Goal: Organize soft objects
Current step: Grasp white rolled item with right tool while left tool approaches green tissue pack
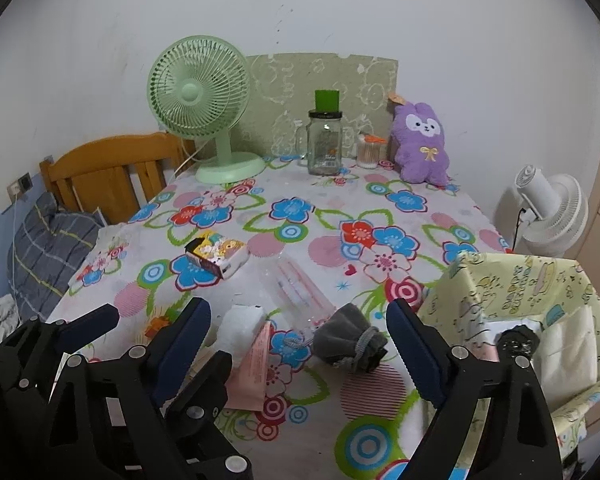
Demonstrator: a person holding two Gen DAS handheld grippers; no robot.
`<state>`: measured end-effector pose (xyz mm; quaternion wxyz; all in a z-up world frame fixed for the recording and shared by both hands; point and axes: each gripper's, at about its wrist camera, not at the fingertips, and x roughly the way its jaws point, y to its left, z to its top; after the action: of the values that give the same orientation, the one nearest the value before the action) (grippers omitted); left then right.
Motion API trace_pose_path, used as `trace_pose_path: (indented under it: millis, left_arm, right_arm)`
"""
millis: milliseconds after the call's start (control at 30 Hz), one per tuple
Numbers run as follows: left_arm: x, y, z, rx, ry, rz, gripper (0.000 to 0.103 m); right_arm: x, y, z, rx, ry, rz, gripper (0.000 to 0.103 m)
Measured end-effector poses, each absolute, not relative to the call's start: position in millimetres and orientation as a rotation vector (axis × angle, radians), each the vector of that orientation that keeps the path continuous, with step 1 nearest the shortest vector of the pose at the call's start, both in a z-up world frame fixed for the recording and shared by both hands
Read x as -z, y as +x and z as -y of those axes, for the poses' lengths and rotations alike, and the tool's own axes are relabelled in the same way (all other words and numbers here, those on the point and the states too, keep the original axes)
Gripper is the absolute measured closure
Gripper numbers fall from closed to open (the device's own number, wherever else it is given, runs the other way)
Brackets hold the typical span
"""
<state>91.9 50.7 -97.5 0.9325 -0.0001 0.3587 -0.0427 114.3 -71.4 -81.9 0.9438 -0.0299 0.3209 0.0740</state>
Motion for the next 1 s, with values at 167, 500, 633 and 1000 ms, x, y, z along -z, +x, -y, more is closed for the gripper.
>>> trace_pose_path:
  millis: [167, 500, 633, 1000]
  left_arm:
    - [106.3, 97.0, -58.7, 0.063, -0.007, -0.752, 0.011]
    - [120.0, 106.3, -72.6, 0.006, 0.006, -0.788, 0.011]
    - [124.6, 111.2, -75.7, -0.028, 0.020, -0.795, 0.011]
    - [140.9, 121.7, -81.0, -0.024, 0.016, -0.851, 0.011]
  right_arm:
    - [91.5, 119.9, 65.4, -0.160, -0.066, -0.676, 0.017]
    - [111.8, 134.8, 56.9, -0.196, -0.040, -0.750, 0.025]
    - [118.8, 141.1, 53.2, -0.216, -0.029, -0.783, 0.034]
    - [137.6, 154.0, 38.3, -0.278, -0.028, -0.860, 0.049]
